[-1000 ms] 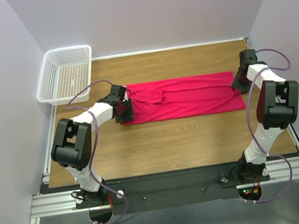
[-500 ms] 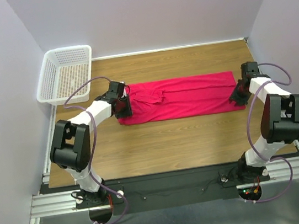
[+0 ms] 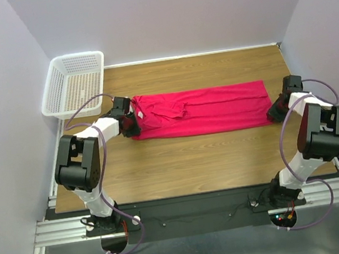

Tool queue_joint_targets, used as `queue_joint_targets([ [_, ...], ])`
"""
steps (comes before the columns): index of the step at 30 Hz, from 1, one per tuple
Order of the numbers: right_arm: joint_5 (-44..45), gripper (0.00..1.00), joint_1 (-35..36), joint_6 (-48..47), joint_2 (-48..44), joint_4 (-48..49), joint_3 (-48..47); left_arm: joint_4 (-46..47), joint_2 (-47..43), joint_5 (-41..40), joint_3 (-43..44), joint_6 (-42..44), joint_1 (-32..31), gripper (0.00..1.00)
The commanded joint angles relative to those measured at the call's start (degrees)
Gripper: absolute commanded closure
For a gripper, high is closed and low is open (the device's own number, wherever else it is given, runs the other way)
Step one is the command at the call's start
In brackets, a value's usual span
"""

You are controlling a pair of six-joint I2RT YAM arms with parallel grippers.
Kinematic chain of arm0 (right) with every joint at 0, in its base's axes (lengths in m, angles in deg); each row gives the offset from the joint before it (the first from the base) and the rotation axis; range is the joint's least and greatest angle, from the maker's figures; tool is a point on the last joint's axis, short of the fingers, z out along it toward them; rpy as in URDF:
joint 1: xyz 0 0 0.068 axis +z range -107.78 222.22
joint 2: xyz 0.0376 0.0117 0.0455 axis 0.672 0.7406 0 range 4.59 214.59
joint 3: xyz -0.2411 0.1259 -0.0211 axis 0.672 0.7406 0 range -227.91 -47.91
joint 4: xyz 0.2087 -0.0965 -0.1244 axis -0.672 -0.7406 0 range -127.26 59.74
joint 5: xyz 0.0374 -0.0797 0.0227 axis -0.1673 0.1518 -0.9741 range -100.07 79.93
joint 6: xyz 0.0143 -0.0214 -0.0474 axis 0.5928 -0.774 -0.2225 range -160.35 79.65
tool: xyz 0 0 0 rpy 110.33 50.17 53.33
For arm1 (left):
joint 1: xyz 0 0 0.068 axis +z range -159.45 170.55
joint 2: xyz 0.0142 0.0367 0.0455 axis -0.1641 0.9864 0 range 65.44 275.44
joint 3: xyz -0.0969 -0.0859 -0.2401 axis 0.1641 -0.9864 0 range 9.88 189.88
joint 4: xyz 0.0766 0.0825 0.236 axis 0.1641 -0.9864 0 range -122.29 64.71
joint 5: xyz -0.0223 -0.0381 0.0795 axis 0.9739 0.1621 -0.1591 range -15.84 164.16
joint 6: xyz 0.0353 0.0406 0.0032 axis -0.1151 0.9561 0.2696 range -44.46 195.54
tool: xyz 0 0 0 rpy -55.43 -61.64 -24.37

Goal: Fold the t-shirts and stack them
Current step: Fold the tshirt

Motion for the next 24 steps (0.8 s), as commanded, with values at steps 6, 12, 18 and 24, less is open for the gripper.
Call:
queue_joint_targets([
  [6,0.17,0.72,-1.67,-1.56,-2.70,0.54,1.63,-4.33,-6.61,3.29,-4.89,-1.75,1.73,0.67],
  [12,-1.34,0.69,5.00,-3.57,-9.38,-0.69,-1.08,-6.00,-11.37,4.89,-3.49,-3.60,1.73,0.53],
  [18,0.69,0.52,24.06,-11.22,-10.19,-1.74,-8.90,-7.05,-17.87,2.86,-2.70,-5.00,1.73,0.30],
  [24,-2.04,0.37,40.33,-22.39,-3.06,-1.13,-22.17,-6.79,-16.30,3.30,-0.41,-5.09,0.06,0.29],
])
